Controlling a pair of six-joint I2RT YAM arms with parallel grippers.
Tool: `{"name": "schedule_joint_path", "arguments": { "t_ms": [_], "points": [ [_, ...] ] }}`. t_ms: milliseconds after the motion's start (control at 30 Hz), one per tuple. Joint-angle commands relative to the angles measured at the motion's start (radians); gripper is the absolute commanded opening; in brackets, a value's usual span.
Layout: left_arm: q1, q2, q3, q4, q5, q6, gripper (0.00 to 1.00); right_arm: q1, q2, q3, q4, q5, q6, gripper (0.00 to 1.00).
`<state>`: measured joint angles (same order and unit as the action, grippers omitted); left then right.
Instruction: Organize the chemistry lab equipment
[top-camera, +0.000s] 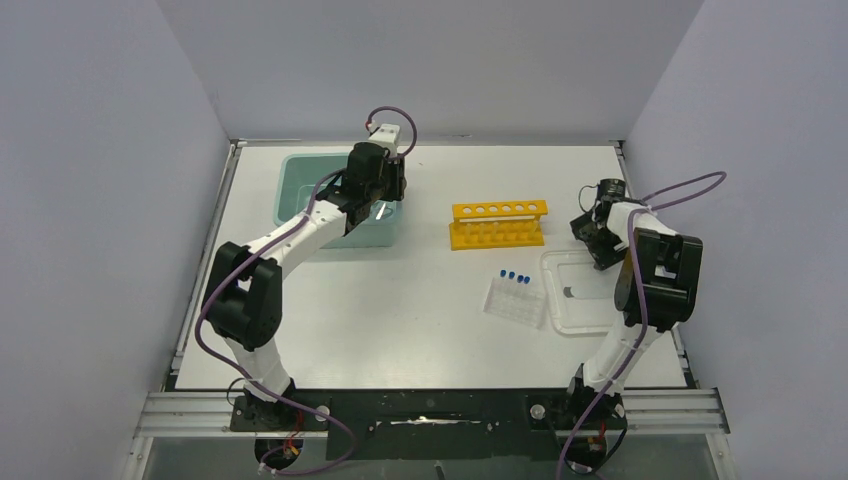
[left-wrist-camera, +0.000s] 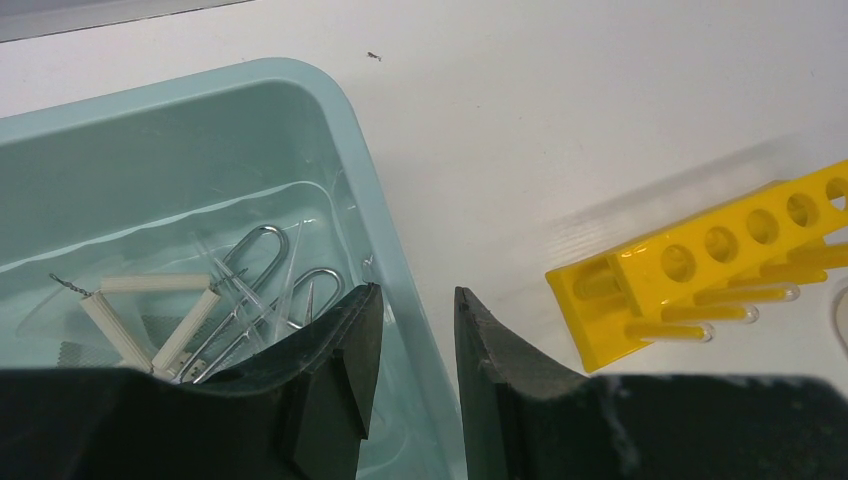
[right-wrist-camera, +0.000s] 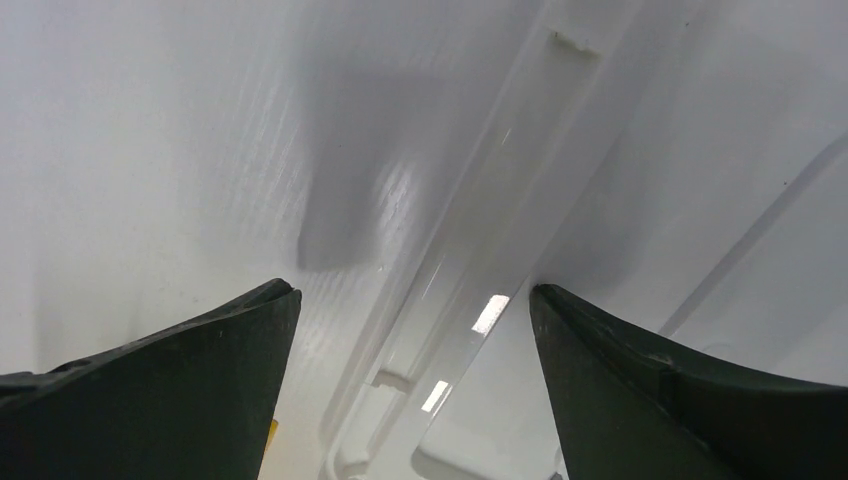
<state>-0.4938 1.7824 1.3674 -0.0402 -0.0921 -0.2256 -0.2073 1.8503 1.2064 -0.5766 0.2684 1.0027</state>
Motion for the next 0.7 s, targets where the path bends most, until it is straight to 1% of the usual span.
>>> {"name": "schedule_joint_path", "arguments": {
  "t_ms": [0,67,200,333,500,667],
  "points": [
    [0.006,0.007,0.005,0.063,0.004,0.000,0.32,0.002,0.030,0.027,-0.018,0.045,0.008,0.87],
    [0.007,0.009,0.007,0.065,0.008,0.000,0.32,0.002,0.046,0.044,-0.039,0.051,0.007,0.79],
    [0.006,0.009,0.009,0.065,0.009,0.000,0.32,0.006,0.063,0.065,-0.053,0.070,-0.005,0.57],
    [0.009,0.011,0.004,0.070,0.010,-0.001,0.32,0.010,0.067,0.072,-0.061,0.084,-0.008,0.40],
    [0.009,0.009,-0.001,0.076,0.017,-0.003,0.32,0.020,0.051,0.081,-0.073,0.096,-0.008,0.28],
    [0.012,0.005,-0.003,0.079,0.019,-0.004,0.32,0.057,-0.006,0.095,-0.073,0.157,-0.021,0.26]
  ]
}}
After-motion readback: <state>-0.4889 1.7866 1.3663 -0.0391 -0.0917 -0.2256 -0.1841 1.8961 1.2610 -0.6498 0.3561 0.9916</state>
